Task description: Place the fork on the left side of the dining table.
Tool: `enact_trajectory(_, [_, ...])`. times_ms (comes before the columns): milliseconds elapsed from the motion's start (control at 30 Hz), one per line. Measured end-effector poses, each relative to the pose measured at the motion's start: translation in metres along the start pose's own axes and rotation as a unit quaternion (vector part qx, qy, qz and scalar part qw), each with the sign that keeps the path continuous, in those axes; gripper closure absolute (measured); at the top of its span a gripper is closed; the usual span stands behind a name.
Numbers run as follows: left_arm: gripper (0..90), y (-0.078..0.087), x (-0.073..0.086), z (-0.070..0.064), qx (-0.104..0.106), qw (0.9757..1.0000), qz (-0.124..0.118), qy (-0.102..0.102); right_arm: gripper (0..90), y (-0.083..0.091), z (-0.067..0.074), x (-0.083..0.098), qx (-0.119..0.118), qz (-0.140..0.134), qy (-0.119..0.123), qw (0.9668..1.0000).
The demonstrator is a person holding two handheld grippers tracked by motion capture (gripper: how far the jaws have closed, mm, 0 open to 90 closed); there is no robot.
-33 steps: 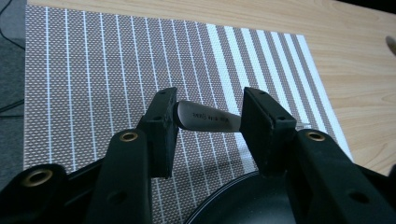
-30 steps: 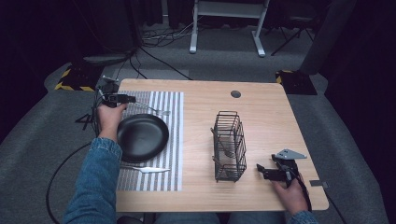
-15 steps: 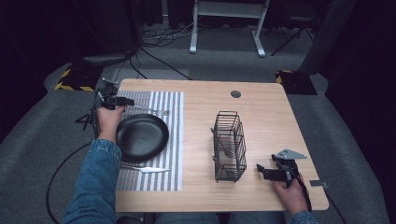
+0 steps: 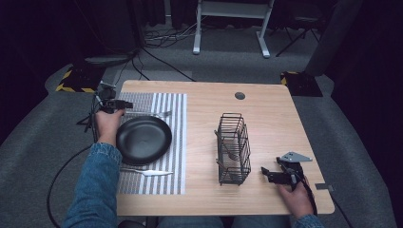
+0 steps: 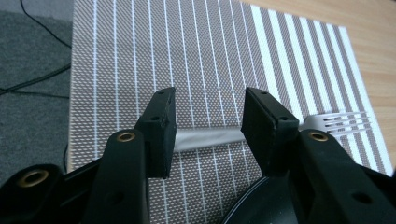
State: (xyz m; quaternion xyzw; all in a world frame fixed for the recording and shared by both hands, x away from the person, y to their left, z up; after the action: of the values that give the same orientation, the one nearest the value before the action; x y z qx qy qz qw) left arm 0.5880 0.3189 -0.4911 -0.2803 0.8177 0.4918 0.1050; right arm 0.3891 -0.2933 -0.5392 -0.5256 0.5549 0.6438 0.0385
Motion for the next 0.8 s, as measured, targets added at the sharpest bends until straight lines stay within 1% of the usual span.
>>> enact_trajectory(67, [53.9,0.005,-0.002,0.002,-0.001,0.9999,-0.016,0.005,18.1,0.000,0.000,0.000,0.001,0.000,-0.001,1.0000])
enact_trajectory(133, [53.4,0.013,-0.003,0.003,0.004,0.9995,-0.029,0.013,18.1,0.000,0.000,0.000,0.001,0.000,0.000,1.0000])
enact_trajectory(167, [53.0,0.016,-0.004,0.003,0.001,0.9994,-0.034,0.005,18.1,0.000,0.000,0.000,0.001,0.000,-0.001,1.0000])
enact_trajectory(200, [52.8,0.019,-0.004,0.002,0.002,0.9992,-0.039,0.003,18.1,0.000,0.000,0.000,0.001,0.000,-0.001,1.0000])
enact_trajectory(267, [52.1,0.026,-0.003,-0.001,0.005,0.9989,-0.046,-0.009,18.1,0.000,0.000,0.000,0.001,0.000,-0.001,1.0000])
enact_trajectory(333, [51.7,0.033,-0.001,-0.007,0.008,0.9985,-0.048,-0.025,18.1,0.000,0.000,0.000,0.001,0.000,-0.001,1.0000])
enact_trajectory(400, [51.5,0.044,0.002,-0.015,0.018,0.9974,-0.053,-0.046,18.1,0.000,0.000,0.000,0.001,0.000,0.000,1.0000])
enact_trajectory(433, [51.5,0.049,0.004,-0.019,0.023,0.9971,-0.051,-0.051,18.1,0.000,0.000,0.000,0.001,0.000,0.000,1.0000])
enact_trajectory(467, [51.4,0.053,0.006,-0.023,0.027,0.9967,-0.047,-0.061,18.1,0.000,0.000,0.000,0.001,0.000,0.000,1.0000])
enact_trajectory(533, [50.9,0.062,0.010,-0.031,0.027,0.9956,-0.042,-0.080,18.1,0.000,0.000,0.000,0.001,0.000,-0.001,1.0000])
enact_trajectory(567, [50.8,0.069,0.014,-0.036,0.028,0.9941,-0.043,-0.095,18.1,0.000,0.000,0.000,0.001,0.000,0.000,1.0000])
enact_trajectory(633, [49.9,0.081,0.021,-0.045,0.032,0.9913,-0.051,-0.117,18.1,0.000,0.000,0.000,0.001,0.000,0.000,1.0000])
enact_trajectory(700, [49.1,0.091,0.027,-0.051,0.032,0.9887,-0.057,-0.135,18.1,0.000,0.000,0.000,0.001,0.000,0.000,1.0000])
enact_trajectory(767, [48.9,0.100,0.033,-0.055,0.028,0.9868,-0.058,-0.148,18.1,0.000,0.000,0.000,0.001,0.000,-0.001,1.0000])
enact_trajectory(800, [48.6,0.105,0.036,-0.056,0.027,0.9865,-0.054,-0.152,18.1,0.000,0.000,0.000,0.001,0.000,0.000,1.0000])
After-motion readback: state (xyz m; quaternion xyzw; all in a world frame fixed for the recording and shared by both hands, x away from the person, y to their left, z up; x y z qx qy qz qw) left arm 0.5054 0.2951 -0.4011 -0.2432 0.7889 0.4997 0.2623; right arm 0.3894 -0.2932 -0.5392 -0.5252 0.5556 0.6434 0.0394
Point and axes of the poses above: each handheld gripper's, and its own axes: y roughly backward along the jaws, x roughly out of its underside, z roughly to its left, the point moved 5 cm from there along -y, roughly forward along the jaws, and after that the axes turned 12 degrees about y, right-handed, at the moved point
